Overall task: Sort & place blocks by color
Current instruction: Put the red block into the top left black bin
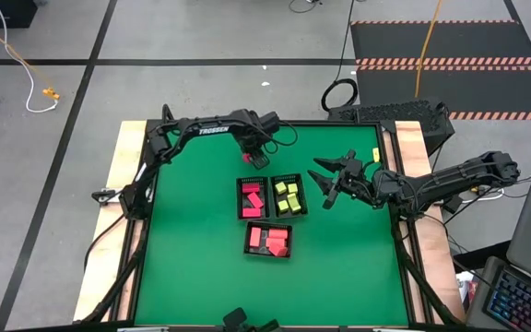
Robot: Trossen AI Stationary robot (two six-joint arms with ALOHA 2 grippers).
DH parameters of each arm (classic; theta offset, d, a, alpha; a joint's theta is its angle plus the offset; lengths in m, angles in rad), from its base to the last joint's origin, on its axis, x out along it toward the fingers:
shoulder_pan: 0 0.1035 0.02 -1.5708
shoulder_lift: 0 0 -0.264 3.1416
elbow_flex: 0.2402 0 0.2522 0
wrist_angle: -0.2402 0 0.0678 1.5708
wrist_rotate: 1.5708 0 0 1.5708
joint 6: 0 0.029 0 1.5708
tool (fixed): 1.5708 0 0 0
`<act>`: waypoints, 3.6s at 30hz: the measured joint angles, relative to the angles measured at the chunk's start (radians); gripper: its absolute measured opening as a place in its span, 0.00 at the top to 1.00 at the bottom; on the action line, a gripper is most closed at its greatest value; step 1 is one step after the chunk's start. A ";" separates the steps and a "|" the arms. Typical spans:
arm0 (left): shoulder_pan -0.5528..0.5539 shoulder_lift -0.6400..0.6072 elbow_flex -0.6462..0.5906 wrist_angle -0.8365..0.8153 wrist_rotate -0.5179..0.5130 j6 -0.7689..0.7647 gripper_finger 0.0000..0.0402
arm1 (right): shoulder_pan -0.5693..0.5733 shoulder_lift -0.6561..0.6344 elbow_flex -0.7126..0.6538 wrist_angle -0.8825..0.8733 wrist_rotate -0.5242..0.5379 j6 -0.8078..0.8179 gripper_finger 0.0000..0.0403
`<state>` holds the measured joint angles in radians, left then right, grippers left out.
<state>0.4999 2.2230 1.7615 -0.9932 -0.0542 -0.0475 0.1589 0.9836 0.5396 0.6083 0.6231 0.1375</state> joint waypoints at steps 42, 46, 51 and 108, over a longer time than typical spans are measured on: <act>-0.031 -0.706 -0.433 -0.063 0.058 0.085 0.56 | 0.034 0.000 0.000 -0.022 0.002 0.000 0.51; -0.077 -0.838 -0.563 -0.036 0.058 0.028 0.56 | 0.033 0.000 0.000 -0.020 0.004 0.004 0.51; -0.137 -0.935 -0.669 0.010 0.058 -0.043 0.56 | 0.031 0.000 0.000 0.007 0.006 0.004 0.51; -0.669 -0.854 -1.063 0.072 0.079 -0.289 0.20 | 0.033 0.000 0.000 0.001 0.004 0.014 0.51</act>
<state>-0.1688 1.3688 0.6984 -0.9209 0.0244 -0.3363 0.1917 0.9836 0.5396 0.6094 0.6275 0.1515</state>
